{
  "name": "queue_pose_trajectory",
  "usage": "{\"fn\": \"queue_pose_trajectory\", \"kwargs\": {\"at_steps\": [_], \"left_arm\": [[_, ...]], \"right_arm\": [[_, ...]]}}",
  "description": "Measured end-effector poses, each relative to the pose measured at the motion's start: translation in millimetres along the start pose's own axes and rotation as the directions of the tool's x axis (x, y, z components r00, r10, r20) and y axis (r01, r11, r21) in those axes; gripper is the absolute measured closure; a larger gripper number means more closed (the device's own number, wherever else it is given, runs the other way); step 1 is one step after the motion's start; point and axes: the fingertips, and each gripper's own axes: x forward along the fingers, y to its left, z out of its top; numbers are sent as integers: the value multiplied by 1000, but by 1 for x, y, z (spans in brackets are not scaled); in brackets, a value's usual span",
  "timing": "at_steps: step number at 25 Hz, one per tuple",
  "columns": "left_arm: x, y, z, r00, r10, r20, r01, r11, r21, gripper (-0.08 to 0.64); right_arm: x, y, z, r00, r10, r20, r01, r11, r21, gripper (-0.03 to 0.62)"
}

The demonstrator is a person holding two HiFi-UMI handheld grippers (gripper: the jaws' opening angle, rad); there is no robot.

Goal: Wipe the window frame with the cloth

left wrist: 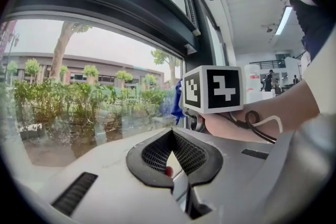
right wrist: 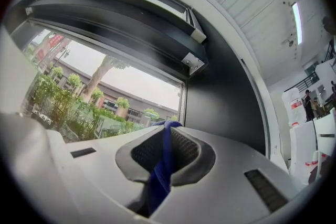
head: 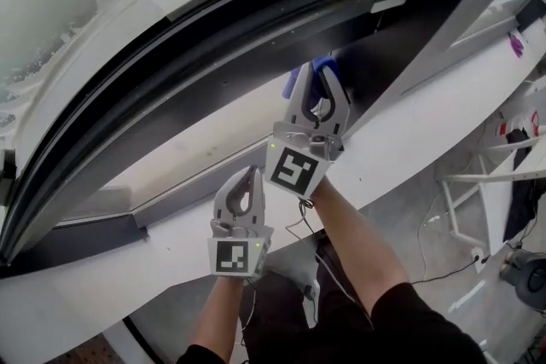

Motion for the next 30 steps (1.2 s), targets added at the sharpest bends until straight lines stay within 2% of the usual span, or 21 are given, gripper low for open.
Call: {"fn": "queue_pose_trajectory", "kwargs": {"at_steps": [5,7,10,12,18,22,26,28,30], "left_arm": [[13,-3,-28,999,-17,47,17,1000,-2,555],[17,-3,-36,996,-33,82,32,999,10,557],[15,-2,-51,990,-22,142,17,999,37,556],[13,0,-71,990,-27,139,20,999,47,556],[14,1,-153,983,-41,180,40,999,10,555],[17,5,-151,978,-101,180,92,994,60,556],[23,3,-163,965,-141,221,122,988,98,555],[21,-1,-170,962,-177,210,142,975,172,556],[20,-5,-176,960,-216,179,164,949,269,557]], "right_arm": [[-5,5,-18,999,16,46,-19,998,57,571],[-7,9,-27,998,7,66,-10,999,42,571],[-14,12,-36,994,-30,104,32,999,-17,571],[-18,15,-45,992,-50,113,52,999,-13,571],[-42,29,-96,976,-123,177,129,991,-22,571],[-34,24,-84,961,-172,217,169,985,35,571],[-40,27,-93,942,-199,269,195,980,42,571],[-44,29,-97,938,-201,282,205,979,15,571],[-43,30,-98,936,-204,289,214,977,-6,571]]}}
